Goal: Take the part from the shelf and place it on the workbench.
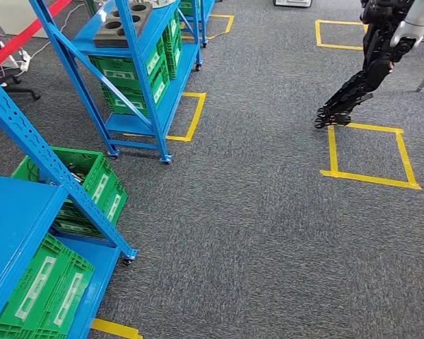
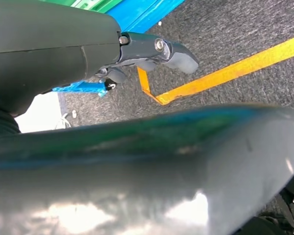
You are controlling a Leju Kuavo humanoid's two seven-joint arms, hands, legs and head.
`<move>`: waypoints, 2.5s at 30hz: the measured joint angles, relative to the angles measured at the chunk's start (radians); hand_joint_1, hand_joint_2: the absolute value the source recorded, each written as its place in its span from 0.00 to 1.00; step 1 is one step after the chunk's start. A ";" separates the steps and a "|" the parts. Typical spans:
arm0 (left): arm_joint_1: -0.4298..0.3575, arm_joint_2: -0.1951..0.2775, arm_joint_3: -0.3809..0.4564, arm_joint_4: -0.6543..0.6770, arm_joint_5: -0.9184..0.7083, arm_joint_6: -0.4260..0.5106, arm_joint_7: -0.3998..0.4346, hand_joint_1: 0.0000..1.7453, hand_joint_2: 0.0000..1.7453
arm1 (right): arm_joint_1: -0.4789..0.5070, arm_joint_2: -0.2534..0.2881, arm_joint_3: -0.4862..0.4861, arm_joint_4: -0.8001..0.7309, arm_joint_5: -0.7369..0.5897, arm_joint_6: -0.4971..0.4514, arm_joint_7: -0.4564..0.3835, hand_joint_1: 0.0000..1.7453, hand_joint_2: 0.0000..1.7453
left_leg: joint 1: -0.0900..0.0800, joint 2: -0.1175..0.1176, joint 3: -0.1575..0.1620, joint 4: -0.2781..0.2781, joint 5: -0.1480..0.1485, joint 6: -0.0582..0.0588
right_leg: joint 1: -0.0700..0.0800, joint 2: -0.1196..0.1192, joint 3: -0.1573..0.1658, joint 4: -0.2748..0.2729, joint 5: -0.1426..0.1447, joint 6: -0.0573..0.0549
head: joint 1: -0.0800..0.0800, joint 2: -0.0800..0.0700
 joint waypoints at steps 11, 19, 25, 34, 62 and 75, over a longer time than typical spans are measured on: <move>-0.002 -0.004 0.005 0.000 0.000 0.011 0.014 0.00 0.00 | -0.003 0.002 0.002 0.000 0.022 0.001 0.000 0.00 0.00 | 0.011 -0.016 0.026 -0.074 0.044 0.035 | -0.008 0.002 -0.075 0.174 -0.103 0.030 | 0.007 0.000; -0.003 -0.002 0.006 0.000 -0.002 0.016 0.024 0.00 0.00 | -0.002 0.006 0.009 0.001 0.028 0.001 -0.003 0.00 0.00 | 0.035 -0.087 -0.031 0.016 0.016 -0.027 | -0.034 0.061 -0.002 0.029 -0.028 0.045 | 0.008 0.000; 0.002 -0.003 0.006 0.000 -0.003 0.016 0.026 0.00 0.00 | 0.002 0.005 0.015 0.001 0.036 0.004 -0.004 0.00 0.00 | 0.036 -0.021 -0.101 0.168 -0.074 -0.035 | -0.023 -0.007 -0.004 0.038 -0.017 -0.001 | -0.010 0.000; 0.003 -0.004 0.006 0.000 -0.004 0.016 0.026 0.00 0.00 | 0.008 0.005 0.018 0.001 0.043 0.005 -0.006 0.00 0.00 | 0.034 -0.005 -0.163 0.341 -0.138 -0.027 | -0.010 -0.059 -0.008 0.039 -0.018 -0.006 | -0.013 0.000; 0.000 -0.006 0.010 0.001 -0.003 0.009 0.027 0.00 0.00 | 0.010 0.006 0.047 0.001 0.066 0.013 -0.024 0.00 0.00 | 0.019 -0.004 -0.163 0.306 -0.120 -0.043 | -0.014 -0.045 -0.010 0.021 -0.002 -0.017 | -0.024 0.000; -0.003 -0.008 0.015 0.001 -0.003 0.003 0.027 0.00 0.00 | 0.002 0.005 0.059 0.001 0.080 0.012 -0.030 0.00 0.00 | 0.012 0.004 -0.023 0.021 0.001 0.022 | -0.009 -0.014 -0.077 0.234 -0.141 0.036 | -0.011 0.000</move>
